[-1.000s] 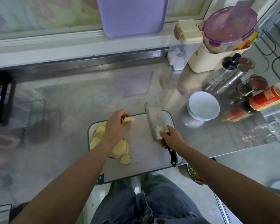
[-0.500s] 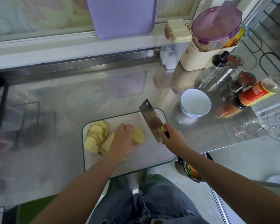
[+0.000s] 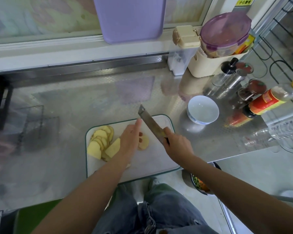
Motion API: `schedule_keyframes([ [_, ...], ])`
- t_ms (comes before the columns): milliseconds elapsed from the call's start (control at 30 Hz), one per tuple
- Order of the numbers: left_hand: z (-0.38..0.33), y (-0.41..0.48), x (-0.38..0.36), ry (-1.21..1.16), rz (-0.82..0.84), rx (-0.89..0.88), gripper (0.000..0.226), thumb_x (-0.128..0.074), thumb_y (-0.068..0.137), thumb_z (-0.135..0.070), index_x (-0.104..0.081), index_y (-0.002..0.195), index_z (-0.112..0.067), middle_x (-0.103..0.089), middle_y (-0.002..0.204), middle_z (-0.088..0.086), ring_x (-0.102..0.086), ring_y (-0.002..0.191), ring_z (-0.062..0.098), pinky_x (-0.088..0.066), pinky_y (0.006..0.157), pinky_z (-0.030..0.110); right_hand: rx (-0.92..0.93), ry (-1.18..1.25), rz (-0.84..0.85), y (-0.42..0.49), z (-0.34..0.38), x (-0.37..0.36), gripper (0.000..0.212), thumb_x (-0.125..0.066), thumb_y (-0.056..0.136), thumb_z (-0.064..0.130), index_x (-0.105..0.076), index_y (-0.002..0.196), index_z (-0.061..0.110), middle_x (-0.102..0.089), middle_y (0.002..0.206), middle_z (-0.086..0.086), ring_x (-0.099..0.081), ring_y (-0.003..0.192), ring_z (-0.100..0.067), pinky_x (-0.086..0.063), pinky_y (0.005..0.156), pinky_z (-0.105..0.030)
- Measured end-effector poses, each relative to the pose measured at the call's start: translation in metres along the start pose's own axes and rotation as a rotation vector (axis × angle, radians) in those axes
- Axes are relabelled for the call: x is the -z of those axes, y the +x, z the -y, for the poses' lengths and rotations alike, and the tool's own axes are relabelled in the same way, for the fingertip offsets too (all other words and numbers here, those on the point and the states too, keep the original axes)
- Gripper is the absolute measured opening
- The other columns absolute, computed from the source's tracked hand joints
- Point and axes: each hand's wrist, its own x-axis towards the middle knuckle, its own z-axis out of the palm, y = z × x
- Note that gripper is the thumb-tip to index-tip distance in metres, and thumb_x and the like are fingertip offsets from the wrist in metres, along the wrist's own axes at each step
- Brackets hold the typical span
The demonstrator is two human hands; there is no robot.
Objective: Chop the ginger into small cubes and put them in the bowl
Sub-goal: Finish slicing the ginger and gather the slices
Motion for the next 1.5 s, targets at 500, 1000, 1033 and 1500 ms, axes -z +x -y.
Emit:
schedule_keyframes([
  [500, 0.001, -0.012, 0.076, -0.326, -0.243, 0.135, 0.039, -0.032, 0.101, -0.016, -0.055, 0.076, 0.003, -0.061, 0.059, 0.017, -0.057, 0.038, 0.021, -0.047, 0.037, 0.024, 0.584, -0.067, -0.141, 0.018, 0.09, -0.006, 0.028, -0.047, 0.098, 0.033, -0.064, 0.096, 0.012, -0.056, 0.099, -0.011, -0.053, 0.075, -0.027, -0.044, 0.063, -0.037],
  [1000, 0.03, -0.023, 0.143, -0.238, -0.437, 0.092, 0.045, -0.036, 0.102, -0.027, -0.057, 0.088, 0.011, -0.058, 0.051, 0.014, -0.051, 0.03, 0.014, -0.037, 0.033, 0.018, 0.029, 0.273, 0.287, 0.075, 0.132, -0.03, 0.04, -0.062, 0.09, 0.043, -0.053, 0.067, 0.012, -0.051, 0.062, 0.0, -0.045, 0.057, -0.012, -0.034, 0.054, -0.027],
  [1033, 0.028, -0.023, 0.141, -0.233, -0.431, 0.081, 0.044, -0.036, 0.102, -0.026, -0.057, 0.087, 0.01, -0.058, 0.051, 0.014, -0.05, 0.029, 0.013, -0.036, 0.033, 0.017, 0.03, 0.302, 0.249, 0.074, 0.129, -0.028, 0.039, -0.059, 0.092, 0.042, -0.05, 0.068, 0.013, -0.052, 0.064, -0.002, -0.046, 0.059, -0.014, -0.036, 0.056, -0.028],
  [1500, -0.017, -0.004, 0.041, -0.169, -0.057, -0.026, 0.046, -0.044, 0.095, -0.052, -0.059, 0.085, -0.01, -0.07, 0.065, 0.011, -0.063, 0.05, 0.023, -0.048, 0.047, 0.03, 0.084, 0.32, 0.091, 0.021, 0.04, 0.003, 0.03, -0.053, 0.091, 0.023, -0.053, 0.121, 0.027, -0.053, 0.063, 0.005, -0.051, 0.054, -0.016, -0.039, 0.052, -0.029],
])
